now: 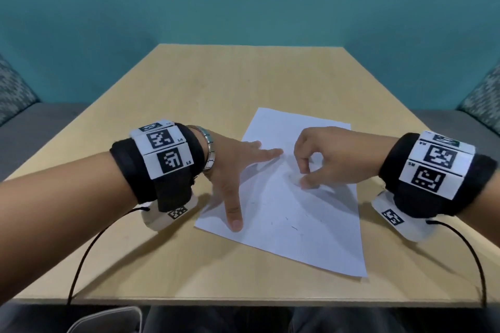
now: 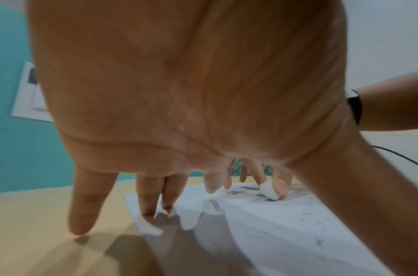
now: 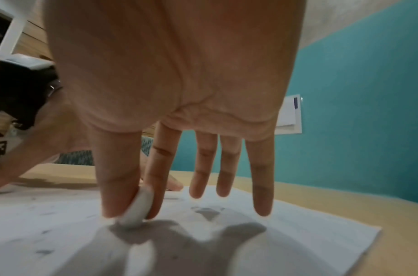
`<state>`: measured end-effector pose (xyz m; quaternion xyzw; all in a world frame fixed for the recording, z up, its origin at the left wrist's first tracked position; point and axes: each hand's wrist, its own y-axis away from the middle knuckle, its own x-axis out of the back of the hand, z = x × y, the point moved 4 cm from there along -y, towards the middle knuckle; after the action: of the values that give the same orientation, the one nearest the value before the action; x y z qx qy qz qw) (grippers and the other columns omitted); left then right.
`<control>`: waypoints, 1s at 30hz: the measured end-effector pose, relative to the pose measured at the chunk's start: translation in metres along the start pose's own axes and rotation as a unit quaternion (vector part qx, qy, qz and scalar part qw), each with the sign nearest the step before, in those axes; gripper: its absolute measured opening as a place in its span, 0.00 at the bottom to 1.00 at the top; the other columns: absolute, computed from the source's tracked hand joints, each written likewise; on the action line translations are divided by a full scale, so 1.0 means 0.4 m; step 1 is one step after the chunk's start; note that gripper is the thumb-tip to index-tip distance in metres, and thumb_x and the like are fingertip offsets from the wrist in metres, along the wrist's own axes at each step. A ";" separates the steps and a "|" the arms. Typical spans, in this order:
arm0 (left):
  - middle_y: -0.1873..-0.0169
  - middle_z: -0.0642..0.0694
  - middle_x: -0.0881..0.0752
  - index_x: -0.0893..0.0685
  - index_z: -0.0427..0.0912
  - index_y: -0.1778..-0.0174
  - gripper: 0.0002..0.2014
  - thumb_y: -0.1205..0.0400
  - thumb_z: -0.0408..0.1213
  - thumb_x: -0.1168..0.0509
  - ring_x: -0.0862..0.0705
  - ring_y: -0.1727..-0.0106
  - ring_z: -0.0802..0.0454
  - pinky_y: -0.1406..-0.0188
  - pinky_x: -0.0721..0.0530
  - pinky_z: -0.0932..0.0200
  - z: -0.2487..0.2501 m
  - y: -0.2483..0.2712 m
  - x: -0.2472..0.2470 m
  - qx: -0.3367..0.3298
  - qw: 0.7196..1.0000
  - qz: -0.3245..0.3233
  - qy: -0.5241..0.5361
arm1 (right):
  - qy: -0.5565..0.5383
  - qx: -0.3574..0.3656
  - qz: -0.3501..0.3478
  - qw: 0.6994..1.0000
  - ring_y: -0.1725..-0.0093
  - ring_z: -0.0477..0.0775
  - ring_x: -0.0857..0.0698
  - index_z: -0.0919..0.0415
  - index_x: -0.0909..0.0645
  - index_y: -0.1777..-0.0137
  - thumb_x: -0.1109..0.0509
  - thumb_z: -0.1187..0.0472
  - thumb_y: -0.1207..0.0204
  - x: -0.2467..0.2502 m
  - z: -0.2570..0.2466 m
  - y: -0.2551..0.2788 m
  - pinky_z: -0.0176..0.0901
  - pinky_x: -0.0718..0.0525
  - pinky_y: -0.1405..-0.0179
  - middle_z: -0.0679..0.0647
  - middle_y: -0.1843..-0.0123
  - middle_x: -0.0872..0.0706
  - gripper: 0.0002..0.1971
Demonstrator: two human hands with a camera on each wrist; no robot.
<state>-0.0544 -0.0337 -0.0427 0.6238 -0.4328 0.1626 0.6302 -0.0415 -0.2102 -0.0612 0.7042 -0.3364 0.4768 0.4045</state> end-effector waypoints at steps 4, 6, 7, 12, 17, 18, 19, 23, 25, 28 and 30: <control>0.17 0.67 0.53 0.55 0.76 0.19 0.68 0.49 0.63 0.16 0.46 0.16 0.58 0.22 0.34 0.47 -0.036 -0.064 -0.041 -0.160 0.985 0.052 0.024 | 0.006 -0.008 -0.023 1.000 0.36 0.48 0.20 0.45 0.19 0.61 0.22 0.43 0.28 -0.001 0.034 0.027 0.50 0.19 0.36 0.40 0.36 0.17 0.10; 0.16 0.67 0.56 0.57 0.74 0.18 0.69 0.47 0.61 0.15 0.53 0.16 0.62 0.18 0.42 0.47 -0.045 -0.072 -0.042 -0.173 0.982 0.060 0.044 | 0.023 -0.012 -0.043 0.999 0.34 0.46 0.22 0.43 0.20 0.62 0.22 0.41 0.28 0.000 0.048 0.039 0.48 0.21 0.34 0.37 0.34 0.17 0.11; 0.16 0.67 0.58 0.58 0.73 0.18 0.69 0.47 0.61 0.15 0.56 0.16 0.64 0.17 0.46 0.46 -0.048 -0.079 -0.042 -0.181 0.980 0.072 0.041 | 0.032 -0.017 -0.047 0.998 0.33 0.45 0.22 0.43 0.19 0.61 0.23 0.40 0.29 0.004 0.050 0.044 0.49 0.21 0.33 0.36 0.34 0.17 0.12; 0.16 0.65 0.63 0.63 0.69 0.17 0.71 0.47 0.70 0.20 0.70 0.18 0.61 0.17 0.58 0.40 -0.065 -0.108 -0.048 -0.168 0.983 0.069 -0.002 | -0.012 0.033 0.031 0.999 0.58 0.38 0.17 0.51 0.16 0.58 0.25 0.48 0.23 0.026 -0.014 0.028 0.34 0.18 0.56 0.35 0.60 0.12 0.09; 0.17 0.69 0.61 0.64 0.71 0.19 0.72 0.52 0.73 0.22 0.67 0.17 0.61 0.18 0.58 0.37 -0.061 -0.130 -0.054 -0.186 0.980 0.066 0.019 | -0.007 0.080 0.044 0.996 0.66 0.43 0.22 0.57 0.16 0.54 0.26 0.52 0.21 -0.002 -0.110 -0.043 0.36 0.25 0.64 0.47 0.59 0.11 0.08; 0.18 0.72 0.58 0.60 0.75 0.20 0.69 0.52 0.74 0.22 0.66 0.17 0.60 0.18 0.58 0.36 -0.060 -0.129 -0.056 -0.193 0.979 0.065 0.029 | -0.005 0.083 0.037 0.996 0.66 0.43 0.22 0.57 0.16 0.54 0.27 0.53 0.21 -0.008 -0.123 -0.056 0.34 0.26 0.65 0.50 0.59 0.11 0.08; 0.19 0.74 0.54 0.55 0.77 0.22 0.65 0.52 0.74 0.22 0.66 0.17 0.60 0.18 0.58 0.34 -0.060 -0.128 -0.058 -0.202 0.977 0.065 0.039 | -0.003 0.085 0.032 0.996 0.67 0.42 0.22 0.57 0.16 0.54 0.27 0.53 0.21 -0.014 -0.136 -0.068 0.33 0.26 0.67 0.49 0.59 0.12 0.08; 0.19 0.72 0.50 0.46 0.75 0.25 0.56 0.46 0.72 0.22 0.67 0.17 0.60 0.18 0.60 0.35 -0.057 -0.120 -0.067 -0.209 0.974 0.077 0.044 | 0.031 0.069 0.041 0.996 0.64 0.50 0.20 0.57 0.17 0.59 0.27 0.52 0.23 -0.017 -0.165 -0.104 0.47 0.20 0.61 0.45 0.68 0.18 0.09; 0.19 0.72 0.53 0.43 0.73 0.23 0.55 0.45 0.73 0.23 0.66 0.16 0.58 0.19 0.59 0.32 -0.054 -0.122 -0.070 -0.208 0.975 0.078 0.027 | 0.042 0.070 0.028 0.996 0.64 0.53 0.20 0.56 0.20 0.63 0.26 0.53 0.24 -0.022 -0.183 -0.102 0.46 0.21 0.64 0.45 0.71 0.21 0.10; 0.17 0.69 0.57 0.37 0.77 0.27 0.50 0.46 0.74 0.24 0.70 0.17 0.53 0.22 0.59 0.27 -0.051 -0.130 -0.072 -0.210 0.975 0.068 0.013 | -0.029 0.101 -0.086 0.991 0.69 0.45 0.19 0.55 0.21 0.67 0.24 0.57 0.24 -0.045 -0.218 -0.072 0.38 0.19 0.67 0.46 0.72 0.14 0.12; 0.17 0.70 0.58 0.41 0.78 0.25 0.54 0.47 0.76 0.25 0.70 0.17 0.54 0.21 0.57 0.27 -0.053 -0.135 -0.072 -0.205 0.976 0.069 0.009 | -0.007 0.095 -0.089 0.992 0.71 0.44 0.20 0.55 0.19 0.67 0.24 0.58 0.25 -0.033 -0.207 -0.087 0.40 0.17 0.65 0.46 0.74 0.15 0.10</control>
<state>-0.0235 -0.0136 -0.0958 0.4481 -0.4935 0.1192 0.7358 -0.0490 -0.1200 -0.0643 0.7699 -0.2289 0.4634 0.3743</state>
